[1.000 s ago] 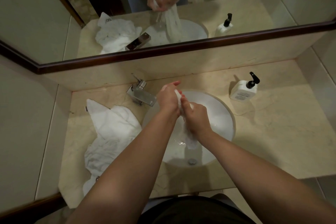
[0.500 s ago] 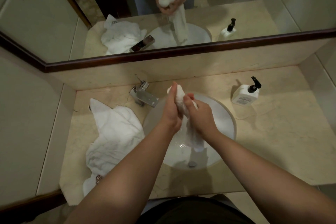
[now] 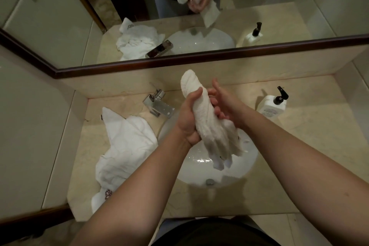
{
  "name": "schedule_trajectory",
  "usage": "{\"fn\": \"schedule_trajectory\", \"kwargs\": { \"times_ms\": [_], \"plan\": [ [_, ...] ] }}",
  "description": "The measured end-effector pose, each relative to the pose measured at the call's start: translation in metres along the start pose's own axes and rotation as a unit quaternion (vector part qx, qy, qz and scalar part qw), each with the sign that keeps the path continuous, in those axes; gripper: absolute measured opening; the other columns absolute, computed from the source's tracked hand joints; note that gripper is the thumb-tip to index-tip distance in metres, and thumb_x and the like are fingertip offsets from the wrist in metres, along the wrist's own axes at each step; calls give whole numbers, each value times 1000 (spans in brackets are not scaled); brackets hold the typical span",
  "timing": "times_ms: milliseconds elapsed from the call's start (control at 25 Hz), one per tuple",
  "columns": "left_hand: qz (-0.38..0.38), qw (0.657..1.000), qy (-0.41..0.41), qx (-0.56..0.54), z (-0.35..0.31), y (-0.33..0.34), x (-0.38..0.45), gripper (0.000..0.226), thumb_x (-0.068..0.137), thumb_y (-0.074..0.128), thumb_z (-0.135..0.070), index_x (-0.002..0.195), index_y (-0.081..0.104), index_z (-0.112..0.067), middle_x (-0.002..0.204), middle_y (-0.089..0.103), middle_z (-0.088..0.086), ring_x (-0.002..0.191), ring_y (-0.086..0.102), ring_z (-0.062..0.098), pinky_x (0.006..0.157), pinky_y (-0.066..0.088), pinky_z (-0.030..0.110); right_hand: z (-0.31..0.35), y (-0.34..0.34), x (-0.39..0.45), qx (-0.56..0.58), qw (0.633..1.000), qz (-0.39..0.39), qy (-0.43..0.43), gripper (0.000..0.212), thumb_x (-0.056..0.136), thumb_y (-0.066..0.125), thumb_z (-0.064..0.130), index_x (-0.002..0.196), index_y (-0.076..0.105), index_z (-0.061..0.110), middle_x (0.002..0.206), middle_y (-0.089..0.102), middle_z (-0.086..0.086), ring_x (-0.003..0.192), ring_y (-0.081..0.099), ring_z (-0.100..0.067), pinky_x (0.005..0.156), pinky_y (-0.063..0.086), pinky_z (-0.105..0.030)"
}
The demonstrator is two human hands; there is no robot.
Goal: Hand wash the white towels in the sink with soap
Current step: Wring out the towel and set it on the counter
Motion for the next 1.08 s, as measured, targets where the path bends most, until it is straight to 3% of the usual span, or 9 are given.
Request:
{"fn": "schedule_trajectory", "kwargs": {
  "times_ms": [160, 280, 440, 560, 680, 760, 840, 960, 1080],
  "plan": [
    [-78, 989, 71, -99, -14, 9, 2, 27, 81, 63, -38, 78, 65, -11, 76, 68, 4, 75, 67, 19, 82, 53, 35, -11, 1, 2, 59, 994, 82, 40, 70, 89, 30, 74, 103, 66, 16, 86, 69, -6, 79, 68, -18, 74, 57, -30],
    [-182, 970, 154, -44, -31, -2, 5, 13, 92, 61, -22, 85, 67, -12, 82, 73, -1, 86, 70, 15, 87, 52, 29, -17, 2, -12, -16, 982, 158, 100, 93, 74, 40, 85, 115, 65, 5, 98, 67, -22, 84, 67, -32, 76, 56, -41],
    [-320, 935, 153, 24, -46, -27, 7, 23, 87, 76, -26, 75, 64, -10, 62, 66, 1, 62, 66, 13, 71, 57, 32, -5, 5, -21, -201, 972, 119, 24, 46, 82, 71, 50, 115, 64, 18, 92, 73, -5, 77, 69, -17, 72, 54, -32],
    [-405, 897, 116, 136, -45, -42, 11, 42, 77, 83, -42, 88, 66, -5, 70, 68, 5, 59, 67, 15, 64, 59, 30, -10, 12, -22, -264, 960, 90, -37, 31, 82, 77, 31, 111, 68, 25, 96, 75, 4, 87, 71, -12, 77, 54, -26],
    [-335, 921, 110, 163, -43, -40, 15, 32, 92, 63, -34, 94, 62, -3, 78, 66, 8, 72, 65, 19, 70, 56, 33, -24, 7, -17, -227, 973, 7, -39, 29, 71, 75, 32, 97, 71, 21, 85, 74, -4, 74, 68, -20, 78, 52, -42],
    [-215, 961, 117, 125, -44, -39, 18, 22, 96, 45, -19, 96, 61, -3, 84, 63, 10, 84, 61, 23, 81, 51, 36, -28, -3, -13, -139, 990, -30, -14, 41, 64, 69, 31, 100, 70, 12, 76, 69, -11, 63, 62, -21, 67, 49, -38],
    [-134, 973, 144, 119, -48, -48, 17, 21, 94, 57, -18, 105, 63, -1, 96, 65, 13, 93, 61, 27, 79, 51, 37, -29, -11, -12, -45, 998, 11, 34, 49, 69, 62, 30, 111, 66, 6, 77, 65, -12, 59, 59, -18, 58, 49, -30],
    [-92, 974, 144, 151, -43, -51, 19, 53, 68, 88, -40, 107, 67, -13, 95, 66, 4, 86, 63, 22, 60, 50, 31, -30, -11, -13, 69, 982, 139, 111, 48, 74, 63, 29, 115, 61, 4, 82, 58, -9, 56, 54, -15, 53, 49, -25],
    [-81, 979, 92, 162, -39, -38, 23, 27, 62, 74, -45, 82, 73, -28, 81, 66, -5, 77, 62, 17, 55, 38, 28, -35, -4, -10, 125, 959, 201, 155, 57, 60, 78, 31, 106, 61, 1, 80, 56, -8, 55, 54, -15, 55, 49, -23]
  ]
}}
Point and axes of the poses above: each hand's wrist, its own x-axis towards the middle knuckle, its own y-axis out of the palm, z = x × y, the point moved 4 cm from there along x, towards the middle knuckle
